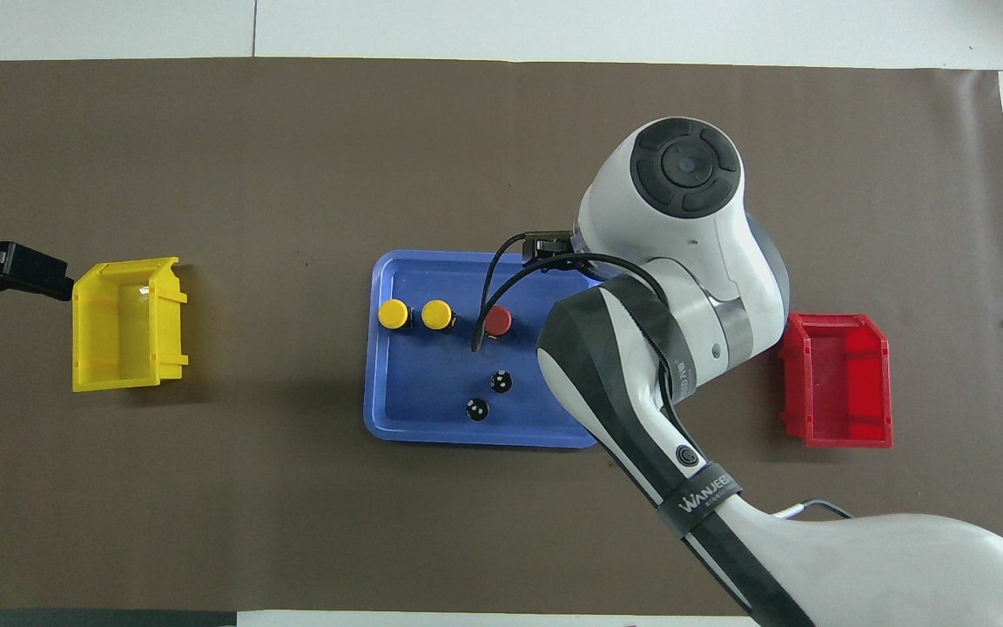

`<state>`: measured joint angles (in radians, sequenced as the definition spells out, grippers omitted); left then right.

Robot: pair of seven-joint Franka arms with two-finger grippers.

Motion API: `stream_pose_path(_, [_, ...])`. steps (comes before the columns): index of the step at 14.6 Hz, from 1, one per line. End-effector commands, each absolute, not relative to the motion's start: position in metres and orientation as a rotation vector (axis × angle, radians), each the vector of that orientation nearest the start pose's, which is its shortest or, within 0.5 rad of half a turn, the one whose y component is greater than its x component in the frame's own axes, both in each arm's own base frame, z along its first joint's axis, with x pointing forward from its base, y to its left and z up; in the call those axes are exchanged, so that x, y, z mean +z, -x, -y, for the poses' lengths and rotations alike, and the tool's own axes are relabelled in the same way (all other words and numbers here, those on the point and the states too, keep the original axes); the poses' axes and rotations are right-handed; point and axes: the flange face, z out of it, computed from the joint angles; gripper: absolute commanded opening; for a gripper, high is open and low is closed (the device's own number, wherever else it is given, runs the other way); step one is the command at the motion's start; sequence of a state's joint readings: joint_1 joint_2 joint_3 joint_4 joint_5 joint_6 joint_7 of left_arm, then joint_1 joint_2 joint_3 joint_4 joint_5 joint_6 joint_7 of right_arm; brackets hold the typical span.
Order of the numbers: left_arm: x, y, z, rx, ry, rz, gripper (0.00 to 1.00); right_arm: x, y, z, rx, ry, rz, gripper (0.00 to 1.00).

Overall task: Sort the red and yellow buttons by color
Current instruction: 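Reach the right gripper over the tray and grasp a red button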

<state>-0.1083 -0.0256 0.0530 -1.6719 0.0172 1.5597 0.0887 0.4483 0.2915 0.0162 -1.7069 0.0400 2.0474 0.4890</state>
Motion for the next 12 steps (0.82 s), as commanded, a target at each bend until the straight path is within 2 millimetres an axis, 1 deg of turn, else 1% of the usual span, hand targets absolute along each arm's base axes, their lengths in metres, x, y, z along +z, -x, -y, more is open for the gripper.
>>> stream_pose_path(1, [0.591, -0.533, 0.022, 0.106, 3.104, -0.225, 1.0, 0.401, -0.548, -0.301, -0.035, 3.077, -0.08, 1.0])
stream_pose_path(2, [0.59, -0.533, 0.021, 0.111, 3.104, -0.225, 1.0, 0.392, -0.543, -0.303, -0.024, 3.085, -0.075, 0.99])
stream_pose_path(3, [0.587, -0.532, 0.017, 0.118, 3.104, -0.213, 1.0, 0.387, -0.542, -0.302, -0.029, 3.083, -0.076, 0.96])
stream_pose_path(6, [0.587, -0.53, 0.014, 0.121, 3.106, -0.204, 1.0, 0.378, -0.537, -0.299, -0.031, 3.086, -0.077, 0.9])
stream_pose_path(9, [0.587, -0.531, 0.014, 0.118, 3.105, -0.204, 1.0, 0.368, -0.531, -0.296, -0.051, 3.087, -0.072, 0.8])
stream_pose_path(10, [0.587, -0.531, 0.014, 0.118, 3.105, -0.204, 1.0, 0.367, -0.53, -0.298, -0.054, 3.09, -0.066, 0.77])
stream_pose_path(11, [0.587, -0.531, 0.014, 0.118, 3.104, -0.206, 1.0, 0.362, -0.527, -0.305, -0.061, 3.107, -0.027, 0.77])
stream_pose_path(12, [0.585, -0.53, 0.014, 0.126, 3.104, -0.204, 1.0, 0.361, -0.527, -0.305, -0.081, 3.123, 0.004, 0.76])
